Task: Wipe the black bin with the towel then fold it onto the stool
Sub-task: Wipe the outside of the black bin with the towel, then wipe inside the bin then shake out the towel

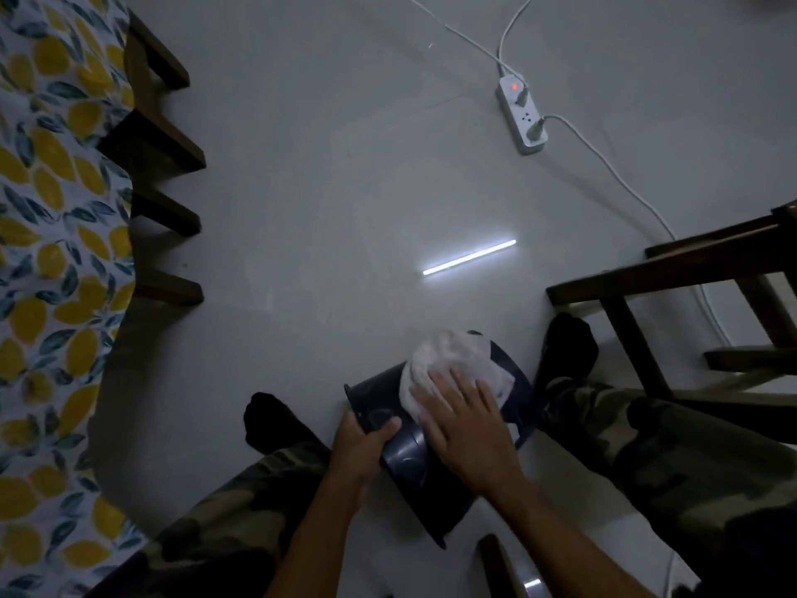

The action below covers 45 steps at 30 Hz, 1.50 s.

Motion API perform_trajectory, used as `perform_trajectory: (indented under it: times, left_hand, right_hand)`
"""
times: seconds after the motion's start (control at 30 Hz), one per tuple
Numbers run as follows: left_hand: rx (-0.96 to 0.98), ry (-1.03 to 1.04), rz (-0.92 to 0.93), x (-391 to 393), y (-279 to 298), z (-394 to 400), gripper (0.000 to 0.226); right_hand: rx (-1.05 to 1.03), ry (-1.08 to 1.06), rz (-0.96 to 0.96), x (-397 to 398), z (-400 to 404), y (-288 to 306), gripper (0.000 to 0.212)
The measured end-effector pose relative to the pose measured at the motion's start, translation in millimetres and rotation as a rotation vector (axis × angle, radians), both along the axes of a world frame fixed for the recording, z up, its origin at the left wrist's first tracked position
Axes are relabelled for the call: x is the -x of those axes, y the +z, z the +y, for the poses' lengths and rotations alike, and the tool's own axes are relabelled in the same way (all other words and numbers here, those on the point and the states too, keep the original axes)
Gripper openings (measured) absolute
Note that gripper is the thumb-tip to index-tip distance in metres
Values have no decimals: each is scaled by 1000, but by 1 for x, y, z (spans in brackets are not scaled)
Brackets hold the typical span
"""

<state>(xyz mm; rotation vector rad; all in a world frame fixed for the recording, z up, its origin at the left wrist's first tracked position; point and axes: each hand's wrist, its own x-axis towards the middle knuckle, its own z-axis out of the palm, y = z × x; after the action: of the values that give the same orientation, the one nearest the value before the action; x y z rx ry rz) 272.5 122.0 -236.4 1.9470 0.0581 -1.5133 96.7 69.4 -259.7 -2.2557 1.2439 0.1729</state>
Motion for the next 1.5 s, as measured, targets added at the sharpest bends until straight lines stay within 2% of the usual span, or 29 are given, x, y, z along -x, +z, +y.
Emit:
perform_trajectory:
  times: [0.17, 0.3, 0.33, 0.43, 0.47, 0.57, 0.67, 0.73, 0.87, 0.97, 1.07, 1.23, 1.33, 1.4, 1.5]
  left_hand:
    - [-22, 49, -27, -5, -5, -10, 38]
    - [-38, 48, -12, -2, -1, -15, 37]
    - [-25, 26, -19, 1, 3, -16, 36]
    - [42, -167, -164, 6, 21, -25, 34]
    - [73, -226, -230, 8, 30, -29, 33]
    - [166, -423, -454, 18, 62, -41, 30]
    - [138, -760, -776, 38, 75, -44, 31]
    - [134, -949, -926, 48, 72, -39, 39]
    - [207, -1135, -986, 57, 39, -28, 59]
    - [139, -1294, -1072, 69, 23, -24, 53]
    - [111, -1293, -1067, 76, 17, -19, 46]
    - [91, -1281, -938, 76, 16, -14, 44]
    - [160, -1260, -829, 77, 29, -16, 34]
    - [183, -1202, -804, 76, 48, -21, 28]
    - [198, -997, -721, 68, 80, -28, 20]
  right_hand:
    - [51, -224, 64, -12, -55, -21, 43]
    - [58, -361, 12, 1, -79, -22, 43]
    - [6, -456, -12, 9, -83, -18, 42]
    - [-95, -840, -63, 35, -86, 1, 38]
    - [-104, -899, -93, 40, -82, 9, 37]
    - [-79, -919, -164, 45, -66, 39, 37]
    - [-98, -1004, -224, 40, -54, 59, 36]
    - [-128, -1055, -301, 33, -48, 71, 37]
    - [-118, -985, -402, 21, -42, 90, 37]
    - [-112, -974, -430, 19, -40, 98, 36]
    - [-112, -968, -439, 21, -39, 99, 33]
    - [-124, -952, -452, 20, -37, 110, 34]
    - [-111, -930, -463, 18, -31, 123, 34]
    - [-95, -906, -466, 16, -26, 133, 35]
    - [-68, -855, -466, 10, -18, 154, 36]
